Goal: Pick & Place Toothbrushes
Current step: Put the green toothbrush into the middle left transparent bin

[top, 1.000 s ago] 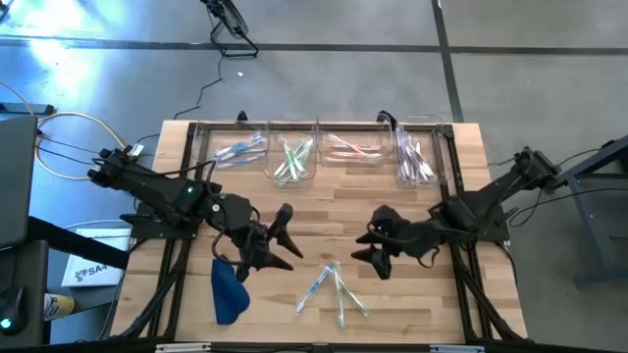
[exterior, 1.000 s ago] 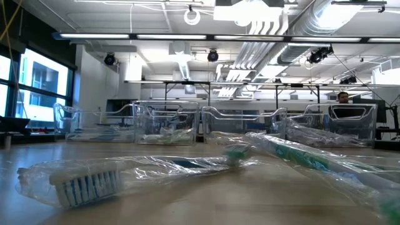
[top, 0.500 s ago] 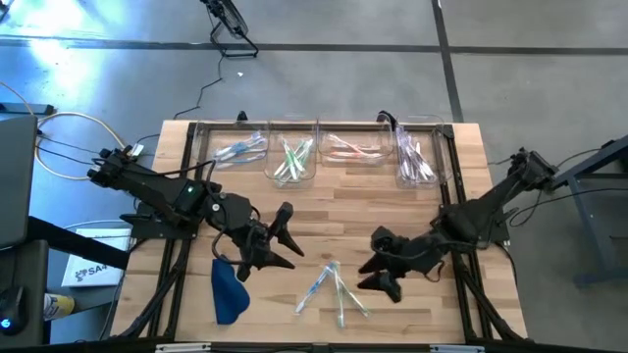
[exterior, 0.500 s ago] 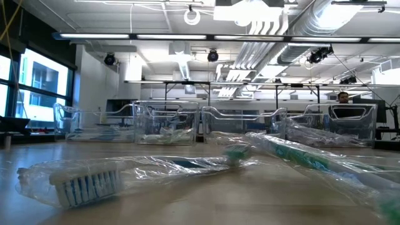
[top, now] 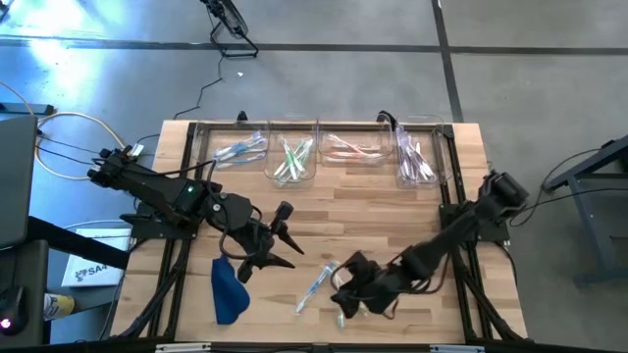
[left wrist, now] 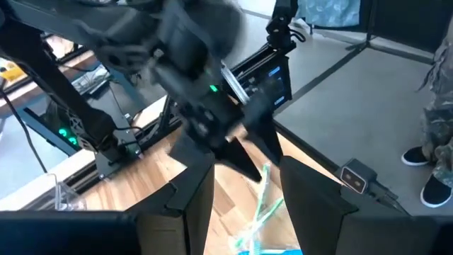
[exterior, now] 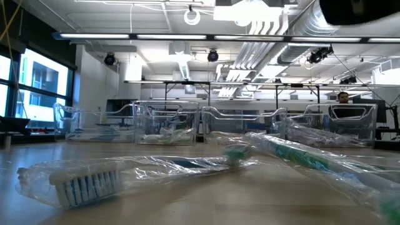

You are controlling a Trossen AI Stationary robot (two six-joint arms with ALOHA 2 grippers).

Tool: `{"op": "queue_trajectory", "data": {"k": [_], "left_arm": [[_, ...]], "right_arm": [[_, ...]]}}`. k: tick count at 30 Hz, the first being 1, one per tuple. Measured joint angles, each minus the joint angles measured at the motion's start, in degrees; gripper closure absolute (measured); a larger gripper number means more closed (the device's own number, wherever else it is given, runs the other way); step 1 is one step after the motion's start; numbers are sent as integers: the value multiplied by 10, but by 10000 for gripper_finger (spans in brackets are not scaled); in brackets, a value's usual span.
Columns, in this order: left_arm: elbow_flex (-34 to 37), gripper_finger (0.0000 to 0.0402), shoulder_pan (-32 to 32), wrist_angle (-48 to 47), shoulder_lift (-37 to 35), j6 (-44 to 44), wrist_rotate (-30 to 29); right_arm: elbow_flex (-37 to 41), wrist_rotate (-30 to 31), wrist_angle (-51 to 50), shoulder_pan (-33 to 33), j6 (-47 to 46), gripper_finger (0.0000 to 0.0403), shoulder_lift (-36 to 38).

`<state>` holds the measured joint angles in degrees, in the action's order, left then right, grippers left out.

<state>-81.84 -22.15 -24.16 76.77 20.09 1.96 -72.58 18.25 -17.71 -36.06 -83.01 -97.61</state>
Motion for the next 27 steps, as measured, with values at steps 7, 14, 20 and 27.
{"op": "queue_trajectory", "data": {"k": [7, 14, 20, 27], "left_arm": [[0, 245, 0, 0, 0, 0, 0], [0, 245, 0, 0, 0, -23, 0], [0, 245, 0, 0, 0, -24, 0], [0, 245, 0, 0, 0, -24, 0]], "right_arm": [[0, -39, -11, 27, -44, 177, -70], [0, -52, -41, 46, -61, 177, -104], [0, -50, -93, 61, -68, 177, -106], [0, -31, -97, 73, -50, 177, -106]]}}
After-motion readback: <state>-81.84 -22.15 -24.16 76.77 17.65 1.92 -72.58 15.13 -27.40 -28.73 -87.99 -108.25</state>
